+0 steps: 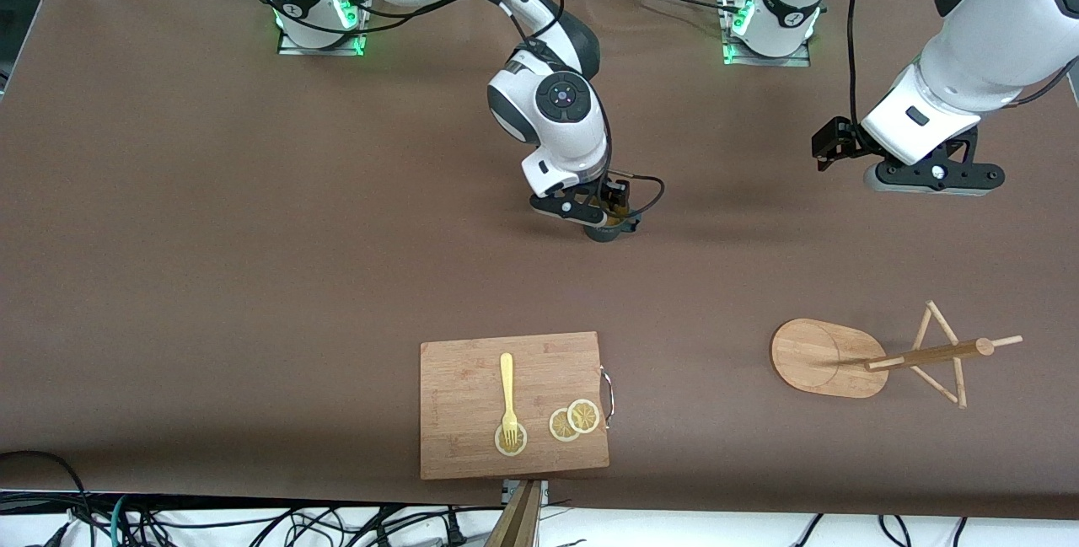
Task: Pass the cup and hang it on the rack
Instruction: 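Release the mug with the right gripper while the left gripper approaches, then withdraw the right gripper while the left gripper grasps the mug handle, then lift the teal mug with the left gripper toward the wooden rack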
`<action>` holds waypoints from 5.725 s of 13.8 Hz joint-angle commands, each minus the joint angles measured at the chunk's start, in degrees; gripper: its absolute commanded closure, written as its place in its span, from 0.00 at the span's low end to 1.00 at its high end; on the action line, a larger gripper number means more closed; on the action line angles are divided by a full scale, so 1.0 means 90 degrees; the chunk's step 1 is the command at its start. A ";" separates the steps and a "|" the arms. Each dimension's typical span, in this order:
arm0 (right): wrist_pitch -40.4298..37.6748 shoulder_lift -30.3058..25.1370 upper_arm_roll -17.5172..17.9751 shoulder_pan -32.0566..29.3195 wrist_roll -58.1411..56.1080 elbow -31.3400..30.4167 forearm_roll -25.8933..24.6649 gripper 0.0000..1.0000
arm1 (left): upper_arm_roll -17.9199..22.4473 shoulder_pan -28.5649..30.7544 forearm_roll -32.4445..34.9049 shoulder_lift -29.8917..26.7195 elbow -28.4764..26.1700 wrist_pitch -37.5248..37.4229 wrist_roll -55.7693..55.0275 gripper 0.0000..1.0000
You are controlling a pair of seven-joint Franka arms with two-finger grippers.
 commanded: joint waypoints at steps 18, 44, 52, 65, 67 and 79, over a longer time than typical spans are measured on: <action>-0.3839 -0.1757 -0.1164 -0.2980 -0.6909 0.0572 -0.0683 0.00 | -0.0075 -0.0404 -0.1355 0.1496 -0.0041 0.0420 0.6023 0.00; -0.4262 -0.4638 -0.0998 -0.5131 -0.7956 -0.1489 -0.0469 0.00 | -0.0270 0.0309 -1.0390 0.3984 -0.2775 0.2337 1.8653 0.00; -0.4203 -0.4550 -0.0998 -0.5111 -0.7946 -0.1391 -0.0478 0.00 | -0.0456 0.0300 -1.1240 0.4396 -0.2756 0.2171 1.9289 0.92; -0.4193 -0.4550 -0.0989 -0.5121 -0.7946 -0.1391 -0.0478 0.00 | -0.0446 0.2024 -0.9543 0.3254 -0.3263 0.0514 1.5903 1.00; -0.4193 -0.4550 -0.0988 -0.5111 -0.7946 -0.1391 -0.0468 0.00 | -0.0407 0.2708 -0.9289 0.3224 -0.3225 0.0072 1.5318 1.00; -0.4184 -0.4550 -0.0998 -0.5121 -0.7936 -0.1391 -0.0459 0.00 | -0.0387 0.5084 -0.8594 0.3283 -0.2387 -0.2242 0.8826 1.00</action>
